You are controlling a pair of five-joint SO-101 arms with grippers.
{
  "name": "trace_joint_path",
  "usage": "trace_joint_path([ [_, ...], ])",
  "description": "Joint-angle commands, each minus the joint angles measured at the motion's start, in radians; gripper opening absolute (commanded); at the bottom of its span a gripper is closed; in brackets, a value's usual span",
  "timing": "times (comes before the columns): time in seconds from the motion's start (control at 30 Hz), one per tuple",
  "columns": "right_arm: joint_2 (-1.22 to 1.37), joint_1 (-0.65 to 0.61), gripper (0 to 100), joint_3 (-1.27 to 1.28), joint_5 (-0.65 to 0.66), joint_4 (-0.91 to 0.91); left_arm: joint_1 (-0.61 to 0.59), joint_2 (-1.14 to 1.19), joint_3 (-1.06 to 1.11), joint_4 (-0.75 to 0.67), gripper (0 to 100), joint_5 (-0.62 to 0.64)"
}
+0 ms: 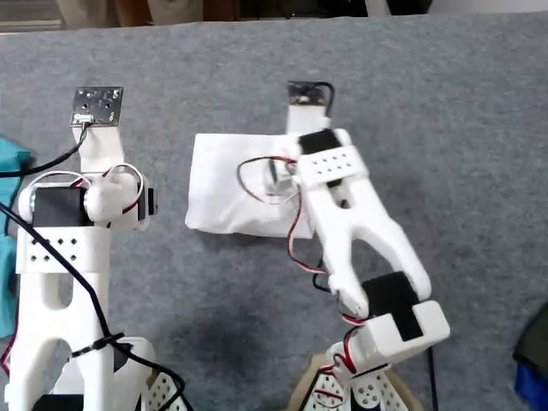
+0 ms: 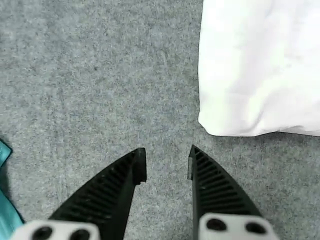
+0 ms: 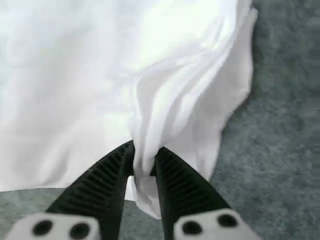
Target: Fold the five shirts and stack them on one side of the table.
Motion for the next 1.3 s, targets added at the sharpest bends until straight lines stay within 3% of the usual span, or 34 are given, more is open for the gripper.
trace_joint_path([
  [0.0,-0.035,-0.038,0.5,-0.068,-0.026,0.009,0.002,-0.028,0.0,-0.012,15,-0.002],
  [0.4,-0.035,0.054,1.2,0.068,0.071,0.009,0.002,-0.028,0.0,-0.012,15,-0.002],
  [0.7,-0.035,0.053,19.7,0.113,0.064,-0.014,0.002,-0.028,0.0,-0.012,15,0.0],
  [1.27,0.211,0.059,19.9,0.13,0.063,-0.158,0.002,-0.028,0.002,-0.012,15,0.0],
])
